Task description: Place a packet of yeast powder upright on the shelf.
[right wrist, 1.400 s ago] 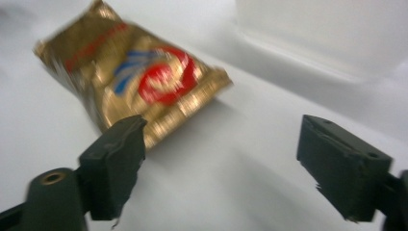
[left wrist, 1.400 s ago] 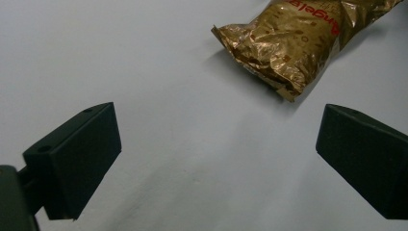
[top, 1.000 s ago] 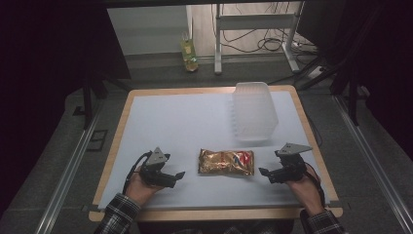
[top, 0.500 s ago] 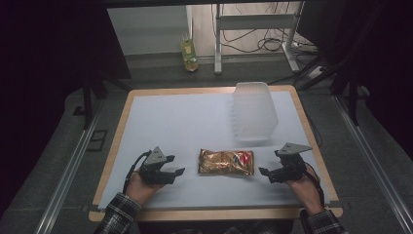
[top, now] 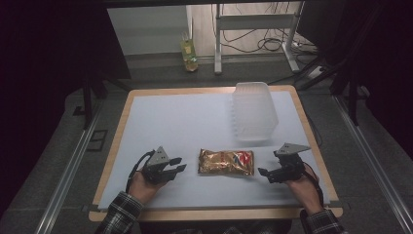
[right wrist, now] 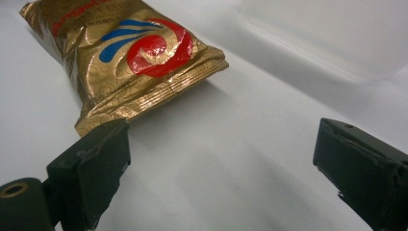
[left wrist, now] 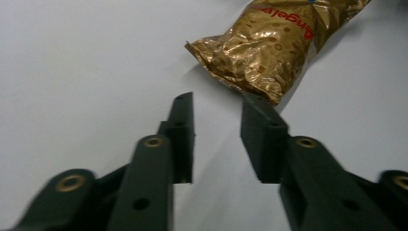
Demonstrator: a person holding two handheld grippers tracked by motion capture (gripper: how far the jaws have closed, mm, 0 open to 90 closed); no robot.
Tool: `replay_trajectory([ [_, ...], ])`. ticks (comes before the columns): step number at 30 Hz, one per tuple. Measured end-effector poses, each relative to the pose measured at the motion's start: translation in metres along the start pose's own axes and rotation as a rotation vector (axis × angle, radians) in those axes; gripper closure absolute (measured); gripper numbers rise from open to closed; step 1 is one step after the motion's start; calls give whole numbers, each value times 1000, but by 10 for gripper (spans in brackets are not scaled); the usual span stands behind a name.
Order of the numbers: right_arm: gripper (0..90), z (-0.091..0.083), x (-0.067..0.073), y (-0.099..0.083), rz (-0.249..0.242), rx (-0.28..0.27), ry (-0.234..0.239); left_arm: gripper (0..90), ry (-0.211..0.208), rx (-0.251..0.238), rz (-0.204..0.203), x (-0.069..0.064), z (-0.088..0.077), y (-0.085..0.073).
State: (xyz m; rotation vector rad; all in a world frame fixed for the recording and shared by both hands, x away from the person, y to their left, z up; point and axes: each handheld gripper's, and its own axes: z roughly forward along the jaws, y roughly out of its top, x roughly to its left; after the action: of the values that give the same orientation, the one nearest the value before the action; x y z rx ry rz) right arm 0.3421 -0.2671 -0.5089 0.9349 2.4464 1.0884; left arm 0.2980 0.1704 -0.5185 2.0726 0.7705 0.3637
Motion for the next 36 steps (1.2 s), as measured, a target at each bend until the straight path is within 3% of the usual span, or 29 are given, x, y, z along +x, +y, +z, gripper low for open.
replay_trajectory([
  [8,61,0,1,1,-8,-3,-9,864,-18,4,-1,-2,3,5],
  [27,64,-1,0,1,-6,-2,-19,895,-34,-2,57,-13,22,20],
  [36,66,0,0,1,-9,6,-21,896,-40,-8,32,-11,34,27],
])
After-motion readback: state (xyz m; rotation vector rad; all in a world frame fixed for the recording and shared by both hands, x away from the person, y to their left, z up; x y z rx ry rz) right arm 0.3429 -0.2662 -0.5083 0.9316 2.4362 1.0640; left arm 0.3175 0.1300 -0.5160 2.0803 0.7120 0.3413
